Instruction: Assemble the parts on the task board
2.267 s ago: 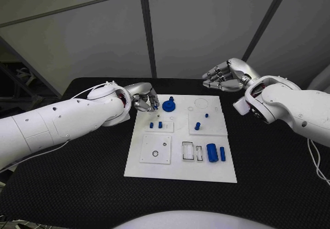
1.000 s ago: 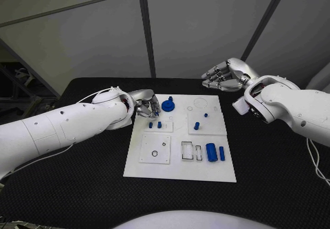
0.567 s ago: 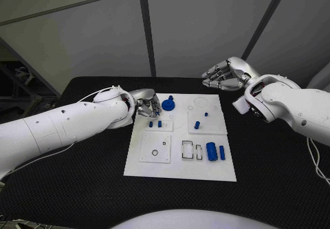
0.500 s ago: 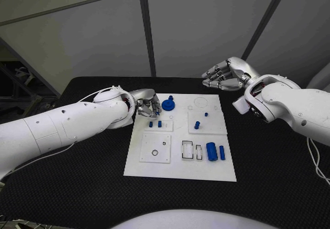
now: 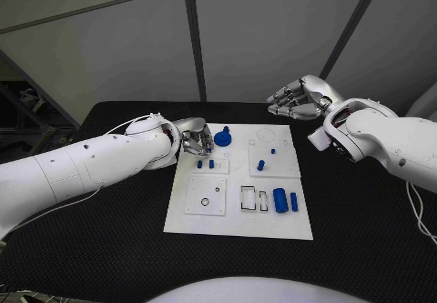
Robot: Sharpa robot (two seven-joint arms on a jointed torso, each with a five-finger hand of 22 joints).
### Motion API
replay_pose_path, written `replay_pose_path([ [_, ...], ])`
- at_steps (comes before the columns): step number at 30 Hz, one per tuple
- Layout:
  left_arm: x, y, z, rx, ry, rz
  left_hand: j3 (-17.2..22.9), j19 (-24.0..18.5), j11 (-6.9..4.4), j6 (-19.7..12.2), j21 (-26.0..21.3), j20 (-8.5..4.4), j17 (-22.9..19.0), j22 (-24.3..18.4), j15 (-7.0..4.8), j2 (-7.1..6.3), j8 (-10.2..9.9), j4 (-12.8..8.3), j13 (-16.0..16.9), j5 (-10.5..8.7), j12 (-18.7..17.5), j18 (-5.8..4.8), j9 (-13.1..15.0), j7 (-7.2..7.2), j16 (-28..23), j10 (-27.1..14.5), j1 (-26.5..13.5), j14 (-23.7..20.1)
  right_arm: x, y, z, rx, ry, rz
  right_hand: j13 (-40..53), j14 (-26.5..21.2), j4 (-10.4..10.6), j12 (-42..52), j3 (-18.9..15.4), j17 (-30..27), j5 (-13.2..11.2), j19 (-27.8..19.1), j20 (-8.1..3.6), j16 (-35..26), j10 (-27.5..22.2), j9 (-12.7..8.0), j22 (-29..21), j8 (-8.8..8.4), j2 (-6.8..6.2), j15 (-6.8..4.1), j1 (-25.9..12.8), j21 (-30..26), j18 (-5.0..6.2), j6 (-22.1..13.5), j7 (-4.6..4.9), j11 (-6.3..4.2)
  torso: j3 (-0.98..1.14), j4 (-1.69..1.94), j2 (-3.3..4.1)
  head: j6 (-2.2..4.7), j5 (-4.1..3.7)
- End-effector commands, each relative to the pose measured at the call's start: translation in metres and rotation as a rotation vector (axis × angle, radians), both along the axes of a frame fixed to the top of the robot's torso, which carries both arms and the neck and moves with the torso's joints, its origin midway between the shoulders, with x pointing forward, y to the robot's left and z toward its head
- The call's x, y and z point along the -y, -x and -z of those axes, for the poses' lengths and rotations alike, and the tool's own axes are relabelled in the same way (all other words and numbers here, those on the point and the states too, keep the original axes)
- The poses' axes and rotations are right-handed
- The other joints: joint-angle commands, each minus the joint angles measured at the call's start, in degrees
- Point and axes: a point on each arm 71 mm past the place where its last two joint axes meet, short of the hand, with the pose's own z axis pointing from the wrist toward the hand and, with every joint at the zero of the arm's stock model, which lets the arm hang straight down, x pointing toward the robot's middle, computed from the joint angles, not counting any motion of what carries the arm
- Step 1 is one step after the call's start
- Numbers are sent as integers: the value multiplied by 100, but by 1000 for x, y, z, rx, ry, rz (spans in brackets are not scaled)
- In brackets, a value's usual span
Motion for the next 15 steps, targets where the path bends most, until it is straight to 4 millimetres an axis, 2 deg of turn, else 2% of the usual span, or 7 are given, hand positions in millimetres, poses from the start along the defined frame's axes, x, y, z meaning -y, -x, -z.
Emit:
replay_pose_path([
  [1, 1, 0, 2, -21, -18, 3, 44, 12, 1, 25, -25, -4, -11, 1, -5, 10, -26, 3, -7, -22, -28, 0, -10, 3, 18, 44, -65, 23, -1, 0, -1, 4, 0, -9, -7, 8, -21, -34, 13, -6, 15, 37, 16, -21, -8, 10, -7, -37, 34, 19, 7, -15, 73, 3, 38, 32, 3, -5, 2, -9, -4],
  [8, 1, 0, 3, -22, -20, 4, 43, -28, 23, -53, -81, 10, -69, -4, 16, -52, -116, -3, -30, -24, -104, 8, -49, 23, 13, 19, -135, -5, -1, 1, -1, 4, 0, -8, -7, 8, -21, -34, 13, -6, 15, 37, 16, -21, -8, 10, -7, -37, 34, 19, 7, -15, 73, 3, 38, 32, 0, 4, 0, -17, -8],
  [15, 1, 0, 2, -18, -18, 2, 85, -77, 52, -380, -165, 33, -154, -12, 42, -135, -385, -10, -58, -21, -212, 23, -137, 71, 12, -9, -220, -49, -1, 1, -1, 3, 0, -8, -7, 8, -21, -34, 13, -6, 15, 37, 16, -21, -8, 10, -7, -37, 34, 19, 7, -15, 73, 3, 38, 32, -3, 3, 0, -18, -6],
])
